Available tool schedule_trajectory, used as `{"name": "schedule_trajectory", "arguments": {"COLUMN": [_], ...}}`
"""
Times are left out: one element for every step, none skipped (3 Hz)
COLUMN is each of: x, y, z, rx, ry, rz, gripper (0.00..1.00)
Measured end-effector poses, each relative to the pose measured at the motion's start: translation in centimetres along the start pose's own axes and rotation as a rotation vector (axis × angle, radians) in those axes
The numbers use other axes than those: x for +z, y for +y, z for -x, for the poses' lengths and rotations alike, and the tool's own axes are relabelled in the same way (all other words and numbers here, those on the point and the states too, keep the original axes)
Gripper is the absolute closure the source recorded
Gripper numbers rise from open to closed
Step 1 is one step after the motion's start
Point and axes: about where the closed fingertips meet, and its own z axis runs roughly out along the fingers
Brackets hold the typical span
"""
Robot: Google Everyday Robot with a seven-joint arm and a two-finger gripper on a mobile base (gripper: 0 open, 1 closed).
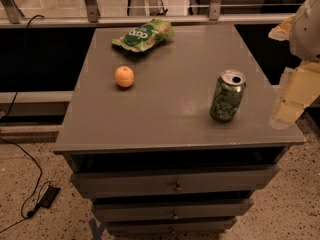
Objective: Move green can near orange
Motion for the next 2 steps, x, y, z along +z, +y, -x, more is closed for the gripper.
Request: {"name": "schedule_trajectory", "arguments": {"x": [0.0, 1.2], "y": [0.0, -1.5], "z": [0.0, 0.7], "rx": [0.0, 0.023], "ry": [0.0, -0.073], "rz": [0.0, -0.001], "gripper": [0.0, 0.0]}}
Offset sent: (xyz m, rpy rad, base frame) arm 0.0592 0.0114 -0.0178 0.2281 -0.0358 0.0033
